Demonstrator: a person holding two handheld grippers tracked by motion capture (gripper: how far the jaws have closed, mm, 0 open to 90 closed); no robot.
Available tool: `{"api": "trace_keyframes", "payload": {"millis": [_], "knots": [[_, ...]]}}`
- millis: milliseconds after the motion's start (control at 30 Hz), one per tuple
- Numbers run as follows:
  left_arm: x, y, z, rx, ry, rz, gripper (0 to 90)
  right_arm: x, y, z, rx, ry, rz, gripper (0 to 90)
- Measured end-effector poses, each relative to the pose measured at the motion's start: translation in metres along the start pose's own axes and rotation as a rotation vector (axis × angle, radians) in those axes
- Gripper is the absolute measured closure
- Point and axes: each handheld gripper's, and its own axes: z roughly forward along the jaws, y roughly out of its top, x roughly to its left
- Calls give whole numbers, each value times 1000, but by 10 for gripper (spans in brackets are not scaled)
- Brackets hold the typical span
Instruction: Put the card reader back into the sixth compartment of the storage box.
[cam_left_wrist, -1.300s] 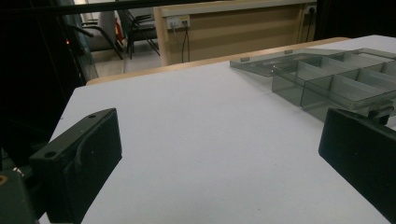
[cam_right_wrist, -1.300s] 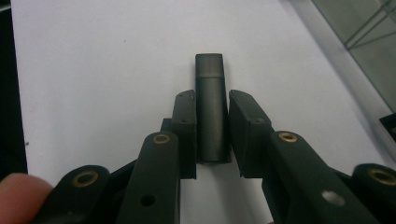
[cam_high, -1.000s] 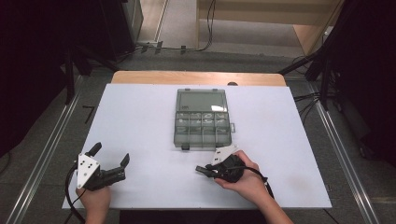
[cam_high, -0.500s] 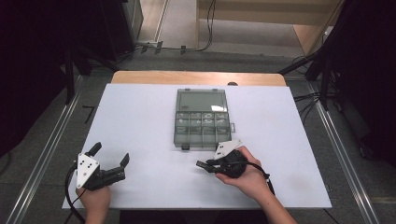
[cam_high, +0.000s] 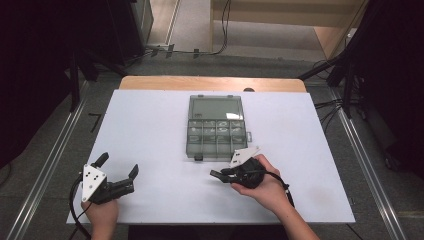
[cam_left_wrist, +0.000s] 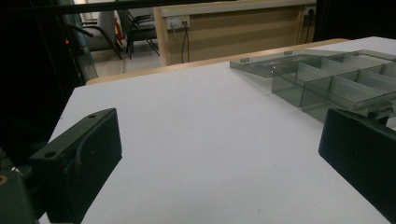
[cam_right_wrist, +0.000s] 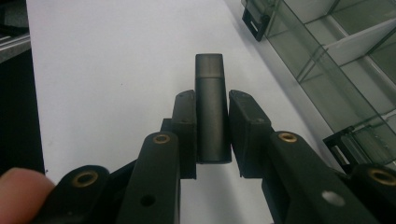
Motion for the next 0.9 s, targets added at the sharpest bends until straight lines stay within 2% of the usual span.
{"api": "trace_keyframes", "payload": {"millis": [900], "knots": [[0,0,0,-3,-2,1,0,-8,11,-8,-22,-9,7,710]]}}
